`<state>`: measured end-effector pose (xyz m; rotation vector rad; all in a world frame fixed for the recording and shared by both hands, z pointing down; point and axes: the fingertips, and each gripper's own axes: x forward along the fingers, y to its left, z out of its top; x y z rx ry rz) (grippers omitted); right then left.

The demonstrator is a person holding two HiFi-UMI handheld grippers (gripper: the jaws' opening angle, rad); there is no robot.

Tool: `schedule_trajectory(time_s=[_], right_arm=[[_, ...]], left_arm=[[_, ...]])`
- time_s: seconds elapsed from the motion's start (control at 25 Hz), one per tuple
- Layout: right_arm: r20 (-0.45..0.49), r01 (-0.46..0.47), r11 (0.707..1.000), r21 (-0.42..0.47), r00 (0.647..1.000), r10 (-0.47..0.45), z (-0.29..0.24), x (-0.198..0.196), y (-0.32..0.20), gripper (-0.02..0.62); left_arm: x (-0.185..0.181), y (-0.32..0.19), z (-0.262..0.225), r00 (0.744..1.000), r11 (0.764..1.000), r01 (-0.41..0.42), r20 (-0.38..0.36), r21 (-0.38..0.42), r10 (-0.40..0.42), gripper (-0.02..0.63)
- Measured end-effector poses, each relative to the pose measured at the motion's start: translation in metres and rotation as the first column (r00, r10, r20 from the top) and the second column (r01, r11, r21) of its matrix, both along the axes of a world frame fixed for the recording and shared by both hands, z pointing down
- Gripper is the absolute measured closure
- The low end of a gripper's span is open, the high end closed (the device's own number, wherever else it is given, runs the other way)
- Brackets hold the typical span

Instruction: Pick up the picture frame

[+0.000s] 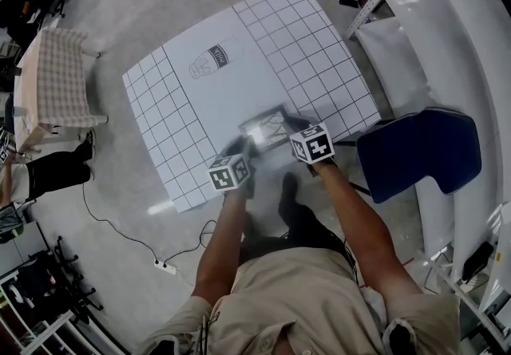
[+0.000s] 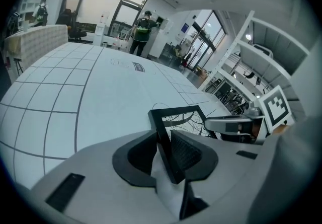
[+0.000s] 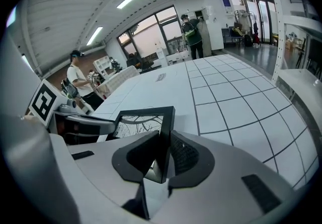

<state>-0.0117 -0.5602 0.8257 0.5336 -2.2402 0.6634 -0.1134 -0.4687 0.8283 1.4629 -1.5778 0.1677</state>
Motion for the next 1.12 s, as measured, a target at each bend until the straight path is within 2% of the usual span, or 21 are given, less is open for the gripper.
schedule_trajectory(time_s=[0.36, 0.64, 0.92, 1.12], right_arm=[[0.064, -0.007, 0.990, 0.141, 0.998, -0.002, -0.061, -0.014, 0.001, 0.517], [0.145, -0.055, 0.964, 0.261, 0.989, 0.017, -0.131, -0.025, 0.007, 0.517], [0.231, -0.101, 0.915, 0.391, 0.973, 0.008, -0.211, -0.034, 0.028, 0.517], [0.302, -0.146, 0.865, 0.480, 0.953, -0.006, -0.271, -0.040, 0.052, 0.517]], left_arm=[[-0.015, -0.001, -0.058, 0.999, 0.992, -0.010, 0.049, 0.129, 0.003, 0.517], [-0.030, 0.001, -0.126, 0.992, 0.961, -0.051, 0.122, 0.271, 0.018, 0.518], [-0.044, 0.015, -0.199, 0.984, 0.904, -0.092, 0.177, 0.417, 0.019, 0.518], [-0.054, 0.034, -0.257, 0.972, 0.838, -0.137, 0.235, 0.529, 0.011, 0.518]])
